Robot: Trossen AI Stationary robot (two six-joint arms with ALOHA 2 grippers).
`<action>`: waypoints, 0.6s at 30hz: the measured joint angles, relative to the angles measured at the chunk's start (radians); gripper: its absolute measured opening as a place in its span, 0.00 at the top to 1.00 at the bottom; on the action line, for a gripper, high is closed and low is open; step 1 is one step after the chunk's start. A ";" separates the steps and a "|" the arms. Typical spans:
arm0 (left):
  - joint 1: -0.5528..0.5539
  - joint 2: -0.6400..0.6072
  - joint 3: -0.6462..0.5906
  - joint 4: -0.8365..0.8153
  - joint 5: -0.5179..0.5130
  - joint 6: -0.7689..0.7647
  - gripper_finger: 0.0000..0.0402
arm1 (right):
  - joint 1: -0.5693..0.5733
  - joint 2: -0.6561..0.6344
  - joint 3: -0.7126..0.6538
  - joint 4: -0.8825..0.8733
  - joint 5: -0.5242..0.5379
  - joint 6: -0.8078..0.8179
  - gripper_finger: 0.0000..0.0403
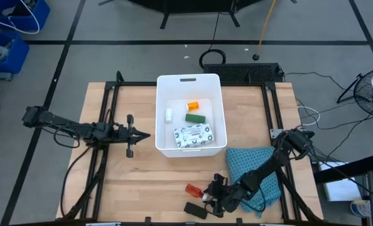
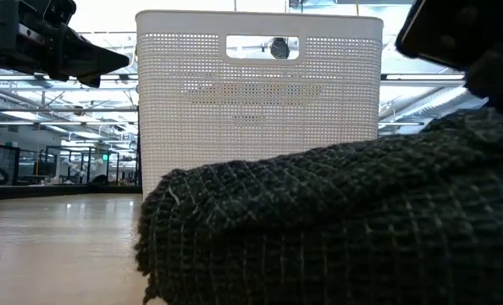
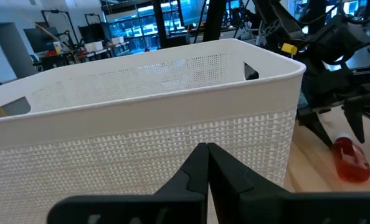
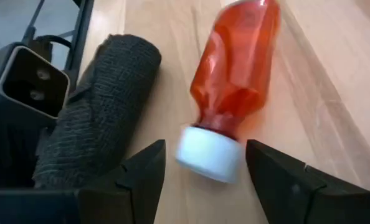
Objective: Pick & place medical supplies in basket/bin
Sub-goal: Put the red medicine bottle into the white bin
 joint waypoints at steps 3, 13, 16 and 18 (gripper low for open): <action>0.000 0.000 0.000 0.000 0.000 -0.004 0.98 | -0.010 0.000 0.000 -0.001 0.003 0.002 0.46; 0.000 0.000 0.000 0.000 0.000 0.001 0.98 | -0.026 -0.007 0.000 -0.009 0.011 -0.028 0.51; 0.000 0.000 0.000 0.000 0.000 0.002 0.98 | -0.028 -0.007 0.000 -0.017 -0.003 -0.028 0.55; 0.000 0.000 0.000 0.000 0.000 0.002 0.98 | -0.028 -0.007 0.000 -0.018 -0.003 -0.028 0.59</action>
